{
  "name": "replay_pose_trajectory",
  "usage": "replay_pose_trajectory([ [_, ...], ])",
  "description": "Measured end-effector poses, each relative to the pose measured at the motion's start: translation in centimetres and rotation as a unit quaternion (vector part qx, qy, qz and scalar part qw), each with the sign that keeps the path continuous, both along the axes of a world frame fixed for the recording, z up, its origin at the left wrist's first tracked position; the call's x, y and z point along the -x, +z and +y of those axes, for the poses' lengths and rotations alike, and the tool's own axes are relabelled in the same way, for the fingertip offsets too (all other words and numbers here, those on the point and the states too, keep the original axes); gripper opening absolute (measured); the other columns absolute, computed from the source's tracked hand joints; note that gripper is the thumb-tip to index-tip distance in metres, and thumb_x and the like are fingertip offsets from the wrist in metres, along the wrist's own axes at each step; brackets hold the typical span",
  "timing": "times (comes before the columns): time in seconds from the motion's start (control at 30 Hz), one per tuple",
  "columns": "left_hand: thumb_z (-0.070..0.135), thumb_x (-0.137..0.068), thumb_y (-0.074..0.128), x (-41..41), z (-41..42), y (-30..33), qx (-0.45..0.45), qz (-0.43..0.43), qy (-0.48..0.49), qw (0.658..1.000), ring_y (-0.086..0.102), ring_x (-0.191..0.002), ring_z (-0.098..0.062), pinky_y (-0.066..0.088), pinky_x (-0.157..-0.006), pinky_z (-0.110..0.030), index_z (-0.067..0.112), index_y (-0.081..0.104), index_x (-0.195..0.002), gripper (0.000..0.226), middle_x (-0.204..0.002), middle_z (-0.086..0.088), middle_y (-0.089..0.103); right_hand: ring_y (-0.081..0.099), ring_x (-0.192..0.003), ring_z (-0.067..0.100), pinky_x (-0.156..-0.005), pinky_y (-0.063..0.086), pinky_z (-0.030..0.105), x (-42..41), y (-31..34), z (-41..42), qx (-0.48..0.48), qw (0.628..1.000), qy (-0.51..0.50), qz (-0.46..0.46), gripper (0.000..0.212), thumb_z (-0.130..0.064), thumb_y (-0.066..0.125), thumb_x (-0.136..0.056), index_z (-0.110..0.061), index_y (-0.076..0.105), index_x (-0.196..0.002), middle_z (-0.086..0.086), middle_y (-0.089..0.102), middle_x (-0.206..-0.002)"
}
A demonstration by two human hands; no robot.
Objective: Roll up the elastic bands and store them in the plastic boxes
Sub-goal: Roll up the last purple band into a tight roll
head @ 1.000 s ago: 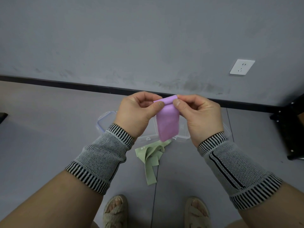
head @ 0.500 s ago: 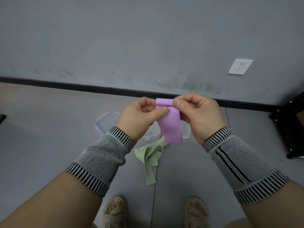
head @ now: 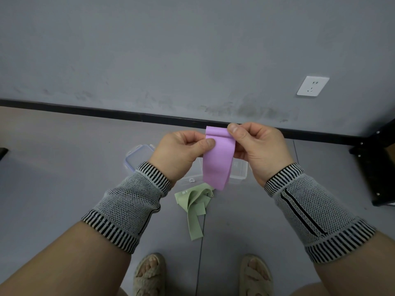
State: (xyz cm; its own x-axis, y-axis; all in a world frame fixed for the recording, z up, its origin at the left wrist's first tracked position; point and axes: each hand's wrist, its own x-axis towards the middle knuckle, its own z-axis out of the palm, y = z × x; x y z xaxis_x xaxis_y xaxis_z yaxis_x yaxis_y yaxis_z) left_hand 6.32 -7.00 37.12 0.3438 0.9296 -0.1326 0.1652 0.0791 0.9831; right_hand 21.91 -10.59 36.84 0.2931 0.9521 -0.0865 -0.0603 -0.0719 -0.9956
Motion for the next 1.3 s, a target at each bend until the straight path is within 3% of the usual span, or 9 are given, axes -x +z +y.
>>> replay_pose_trajectory([
  [0.1, 0.011, -0.088, 0.062, -0.1, 0.0, 0.1, 0.008, 0.008, 0.001, 1.000, 0.051, -0.051, -0.001, 0.042, -0.057, -0.015, 0.012, 0.065, -0.072, 0.016, -0.053, 0.011, 0.059, 0.063, -0.070, 0.022, -0.076, 0.057, 0.047, 0.0, 0.2, -0.1, -0.002, 1.000, -0.002, -0.003, 0.015, -0.020, 0.068, -0.084, -0.011, 0.065, -0.073, 0.008, 0.067, -0.072],
  [0.23, 0.009, -0.091, 0.057, -0.1, 0.2, 0.1, 0.064, -0.030, -0.002, 0.997, 0.052, -0.074, -0.022, 0.046, -0.077, -0.036, 0.008, 0.062, -0.074, 0.018, -0.075, -0.012, 0.058, 0.062, -0.070, 0.026, -0.074, 0.055, 0.050, -0.1, 0.2, -0.2, -0.010, 1.000, 0.004, -0.003, 0.011, -0.011, 0.070, -0.082, -0.014, 0.065, -0.073, 0.008, 0.067, -0.070],
  [0.5, 0.005, -0.090, 0.054, -0.1, 0.2, 0.5, 0.112, -0.066, 0.010, 0.991, 0.060, -0.077, -0.025, 0.053, -0.069, -0.030, -0.001, 0.062, -0.094, 0.011, -0.085, -0.015, 0.064, 0.065, -0.066, 0.017, -0.063, 0.058, 0.031, 0.1, 0.1, -0.3, -0.067, 0.997, 0.028, 0.002, 0.018, 0.005, 0.069, -0.079, -0.012, 0.064, -0.075, 0.003, 0.066, -0.066],
  [0.7, 0.015, -0.072, 0.062, 0.2, 0.5, 0.6, 0.099, -0.077, 0.003, 0.992, 0.059, -0.084, -0.030, 0.053, -0.077, -0.038, -0.012, 0.058, -0.114, 0.050, -0.105, -0.032, 0.062, 0.063, -0.070, 0.015, -0.071, 0.059, 0.032, 0.3, -0.1, -0.2, -0.092, 0.995, 0.031, -0.019, 0.024, 0.012, 0.068, -0.076, -0.011, 0.064, -0.075, 0.002, 0.067, -0.072],
  [0.8, 0.029, -0.072, 0.067, 0.3, 0.4, 0.9, 0.093, -0.068, -0.010, 0.993, 0.063, -0.086, -0.031, 0.052, -0.085, -0.045, -0.011, 0.058, -0.115, 0.060, -0.111, -0.029, 0.063, 0.065, -0.070, 0.013, -0.072, 0.058, 0.028, 0.2, 0.0, -0.2, -0.093, 0.995, 0.033, -0.026, 0.026, 0.013, 0.068, -0.075, -0.012, 0.064, -0.075, 0.001, 0.067, -0.074],
  [0.9, 0.018, -0.088, 0.062, 0.4, 0.5, 0.7, 0.077, -0.060, -0.001, 0.995, 0.064, -0.083, -0.025, 0.055, -0.077, -0.034, -0.009, 0.061, -0.110, 0.035, -0.105, -0.026, 0.067, 0.065, -0.074, 0.015, -0.076, 0.057, 0.029, 0.3, -0.1, -0.2, -0.096, 0.994, 0.035, -0.041, 0.027, 0.013, 0.068, -0.075, -0.014, 0.064, -0.077, 0.004, 0.068, -0.080],
  [1.03, 0.002, -0.087, 0.058, 0.6, 0.4, 0.6, 0.069, -0.093, 0.011, 0.993, 0.066, -0.073, -0.017, 0.056, -0.073, -0.029, 0.005, 0.063, -0.090, 0.007, -0.080, -0.009, 0.070, 0.068, -0.079, 0.014, -0.077, 0.056, 0.029, 0.2, -0.2, -0.2, -0.078, 0.997, 0.027, -0.004, 0.027, 0.010, 0.069, -0.077, -0.014, 0.064, -0.087, 0.008, 0.069, -0.088],
  [1.2, -0.004, -0.085, 0.061, 0.7, 0.3, 0.7, 0.017, -0.072, 0.017, 0.997, 0.058, -0.078, -0.018, 0.050, -0.070, -0.026, 0.017, 0.066, -0.085, 0.022, -0.078, -0.002, 0.069, 0.068, -0.072, 0.013, -0.066, 0.056, 0.028, 0.0, 0.1, -0.2, -0.060, 0.997, 0.031, 0.029, 0.021, 0.005, 0.067, -0.080, -0.015, 0.068, -0.085, 0.001, 0.071, -0.076],
  [1.3, -0.007, -0.083, 0.062, 0.7, 0.2, 0.6, 0.006, -0.067, 0.013, 0.998, 0.060, -0.080, -0.019, 0.050, -0.073, -0.030, 0.017, 0.066, -0.086, 0.024, -0.085, -0.008, 0.070, 0.066, -0.074, 0.014, -0.072, 0.058, 0.035, -0.1, -0.1, -0.2, -0.065, 0.998, 0.022, -0.006, 0.021, 0.004, 0.068, -0.079, -0.017, 0.069, -0.082, -0.004, 0.071, -0.073],
])
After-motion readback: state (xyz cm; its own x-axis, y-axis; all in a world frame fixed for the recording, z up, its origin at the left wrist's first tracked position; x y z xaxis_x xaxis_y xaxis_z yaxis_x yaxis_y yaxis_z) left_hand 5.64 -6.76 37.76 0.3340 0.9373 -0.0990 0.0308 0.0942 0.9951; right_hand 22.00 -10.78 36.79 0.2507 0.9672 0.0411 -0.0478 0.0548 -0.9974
